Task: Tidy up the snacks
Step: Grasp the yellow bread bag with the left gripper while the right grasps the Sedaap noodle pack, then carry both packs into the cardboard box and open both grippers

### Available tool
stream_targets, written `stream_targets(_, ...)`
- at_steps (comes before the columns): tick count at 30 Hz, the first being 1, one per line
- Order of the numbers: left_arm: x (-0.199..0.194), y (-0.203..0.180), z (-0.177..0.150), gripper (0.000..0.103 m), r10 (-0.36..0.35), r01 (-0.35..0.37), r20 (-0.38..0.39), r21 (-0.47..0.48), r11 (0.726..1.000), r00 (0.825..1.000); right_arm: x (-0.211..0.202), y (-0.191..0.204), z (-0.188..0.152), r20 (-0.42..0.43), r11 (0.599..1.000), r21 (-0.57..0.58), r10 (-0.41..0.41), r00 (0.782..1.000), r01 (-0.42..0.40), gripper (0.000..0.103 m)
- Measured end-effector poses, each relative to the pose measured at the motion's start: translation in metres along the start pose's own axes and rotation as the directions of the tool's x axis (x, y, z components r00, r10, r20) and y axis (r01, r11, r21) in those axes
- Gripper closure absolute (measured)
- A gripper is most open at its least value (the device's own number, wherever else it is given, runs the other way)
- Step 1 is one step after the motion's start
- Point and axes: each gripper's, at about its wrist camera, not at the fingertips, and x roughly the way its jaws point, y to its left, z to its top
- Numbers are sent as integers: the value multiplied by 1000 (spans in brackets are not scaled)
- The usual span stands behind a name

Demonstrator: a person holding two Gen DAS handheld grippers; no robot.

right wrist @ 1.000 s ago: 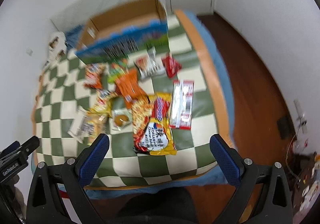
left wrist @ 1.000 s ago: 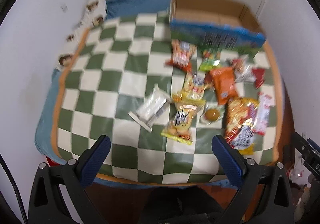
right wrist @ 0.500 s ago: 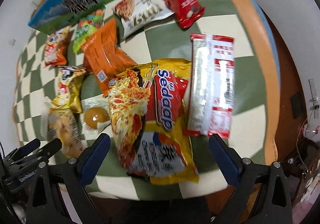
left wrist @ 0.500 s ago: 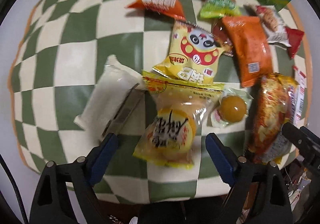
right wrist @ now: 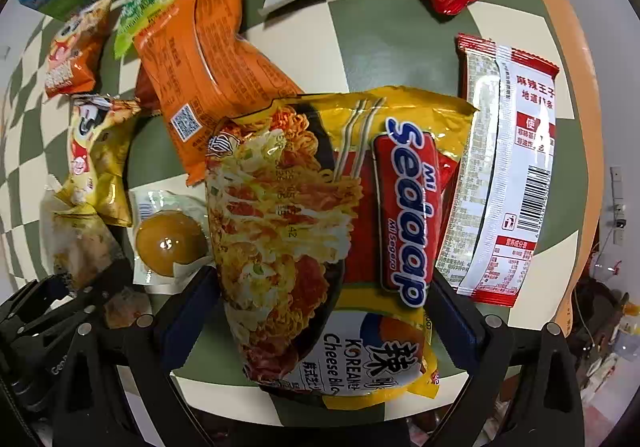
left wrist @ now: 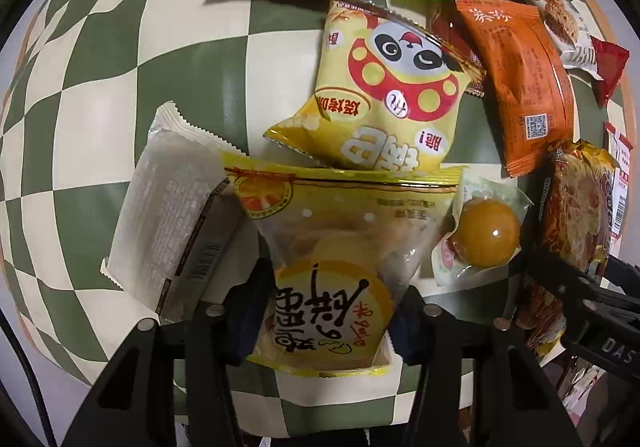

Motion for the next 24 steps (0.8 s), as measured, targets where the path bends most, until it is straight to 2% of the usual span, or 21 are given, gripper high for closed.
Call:
stream_targets(1,0,0,-2,58,0,0,7,0,1000,1000,2,2,1,-1,1000,-2,-8,1000,8,9)
stream_targets(2,0,0,-5,60,3,-3,16,1,1000,1000,5,4,2,-6,1000,-7,-28,1000,28,10)
stream_targets(5,-14,-3,3,63,8,-7,13,-5,1000,1000,7,6,3,8,1000,-4,-27,1000,27,11)
stream_targets(13,-35,2,-20,66,-28,29,27,-35,999,999,-7,-2,-16,33,999,32,10,999,-11,12)
stream_targets(17,-60,-6,-25,66,-63,65,46,-37,997,997,-33,-10,-27,69,997,46,50,996,-54,12)
stream_targets(20,-88,1,-32,66,-103,106,72,-45,993,992,-56,-19,-33,105,994,52,92,990,-98,12)
stream_targets(24,-130,4,-25,66,-168,174,117,-44,984,979,-96,-24,-39,159,988,39,141,977,-149,12)
